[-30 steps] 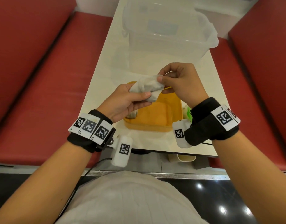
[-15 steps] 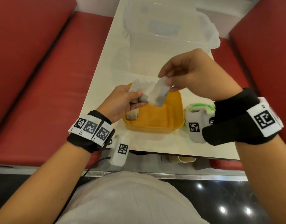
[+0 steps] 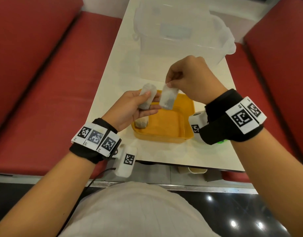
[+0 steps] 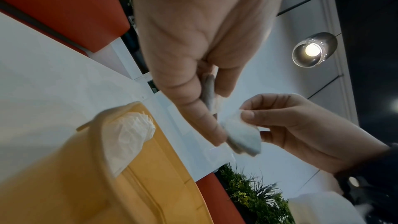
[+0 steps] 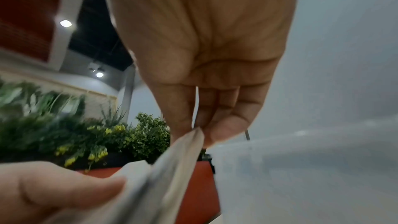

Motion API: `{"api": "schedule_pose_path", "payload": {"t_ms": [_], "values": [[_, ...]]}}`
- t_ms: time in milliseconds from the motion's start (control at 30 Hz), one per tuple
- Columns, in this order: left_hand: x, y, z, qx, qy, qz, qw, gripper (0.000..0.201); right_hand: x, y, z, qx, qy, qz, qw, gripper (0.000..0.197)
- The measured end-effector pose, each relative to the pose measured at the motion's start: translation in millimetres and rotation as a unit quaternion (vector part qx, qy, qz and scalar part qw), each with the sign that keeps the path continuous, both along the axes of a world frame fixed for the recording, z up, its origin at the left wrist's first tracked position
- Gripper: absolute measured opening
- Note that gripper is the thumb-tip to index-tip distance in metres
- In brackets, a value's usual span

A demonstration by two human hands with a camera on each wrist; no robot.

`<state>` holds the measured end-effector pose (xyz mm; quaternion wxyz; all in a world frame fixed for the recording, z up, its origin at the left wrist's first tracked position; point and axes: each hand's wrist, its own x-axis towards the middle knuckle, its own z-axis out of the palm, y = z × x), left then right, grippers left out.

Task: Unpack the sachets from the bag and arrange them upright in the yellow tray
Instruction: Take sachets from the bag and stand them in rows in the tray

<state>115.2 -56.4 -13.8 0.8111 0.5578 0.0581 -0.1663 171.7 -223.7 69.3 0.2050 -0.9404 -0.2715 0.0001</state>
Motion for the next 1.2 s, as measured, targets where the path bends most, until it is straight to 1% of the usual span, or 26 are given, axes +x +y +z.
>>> {"api": "schedule_pose_path", "payload": {"t_ms": [67, 100, 133, 200, 233, 300, 400, 433, 467, 500, 567, 600, 700, 767, 833, 933, 1033, 1133, 1200], "values": [[2, 6, -4, -0.001, 0.004, 0.016, 1.000, 0.037, -3, -1, 7, -0.011, -0.035, 0.004, 0.999, 0.009], [4, 8, -5, -0.004, 0.006, 0.022, 1.000, 0.038, -6, -1, 10, -0.013, -0.033, 0.025, 0.999, 0.011], [4, 9, -5, -0.010, 0.009, 0.026, 1.000, 0.038, -9, 0, 14, -0.010, -0.015, 0.054, 0.998, 0.012], [5, 9, -4, -0.031, 0.021, 0.028, 0.999, 0.035, -16, 6, 19, 0.014, 0.060, 0.101, 0.993, 0.013], [5, 8, -3, -0.048, 0.028, 0.018, 0.998, 0.037, -18, 9, 19, 0.034, 0.098, 0.112, 0.988, 0.012], [3, 6, 1, -0.086, 0.046, -0.031, 0.995, 0.051, -16, 16, 12, 0.060, 0.135, 0.111, 0.983, 0.011], [1, 0, 4, -0.126, 0.066, -0.115, 0.983, 0.082, -7, 23, -5, 0.076, 0.132, 0.090, 0.984, 0.011], [0, -2, 4, -0.130, 0.069, -0.126, 0.981, 0.086, -6, 24, -10, 0.080, 0.124, 0.081, 0.986, 0.011], [-2, -3, 5, -0.124, 0.065, -0.126, 0.982, 0.084, -5, 24, -15, 0.088, 0.116, 0.071, 0.987, 0.012], [-4, -4, 5, -0.108, 0.053, -0.118, 0.986, 0.074, -4, 23, -17, 0.101, 0.109, 0.060, 0.987, 0.012], [-7, -3, 6, -0.083, 0.023, -0.107, 0.990, 0.038, -4, 22, -20, 0.135, 0.102, 0.042, 0.985, 0.013], [-8, -3, 5, -0.072, 0.016, -0.109, 0.991, 0.026, -5, 22, -20, 0.146, 0.096, 0.039, 0.984, 0.013], [-8, -2, 3, -0.028, 0.002, -0.118, 0.993, 0.014, -5, 21, -19, 0.149, 0.078, 0.030, 0.985, 0.010], [-7, -2, 3, -0.012, -0.008, -0.118, 0.993, 0.011, -3, 19, -18, 0.132, 0.087, 0.017, 0.987, 0.012], [-7, -2, 2, -0.002, -0.014, -0.114, 0.993, 0.012, -3, 17, -16, 0.114, 0.111, 0.025, 0.987, 0.006], [-6, -3, 0, 0.011, -0.015, -0.100, 0.995, 0.012, -5, 15, -13, 0.140, 0.131, 0.047, 0.980, 0.008], [-6, -5, 0, 0.032, -0.023, -0.089, 0.995, 0.013, -5, 16, -13, 0.166, 0.127, 0.027, 0.978, 0.009], [-6, -7, 1, 0.043, -0.031, -0.083, 0.995, 0.017, -6, 16, -11, 0.116, 0.117, 0.032, 0.986, 0.007], [-6, -8, 0, 0.045, -0.034, -0.075, 0.996, 0.019, -6, 16, -11, 0.099, 0.105, 0.044, 0.989, 0.010]]}}
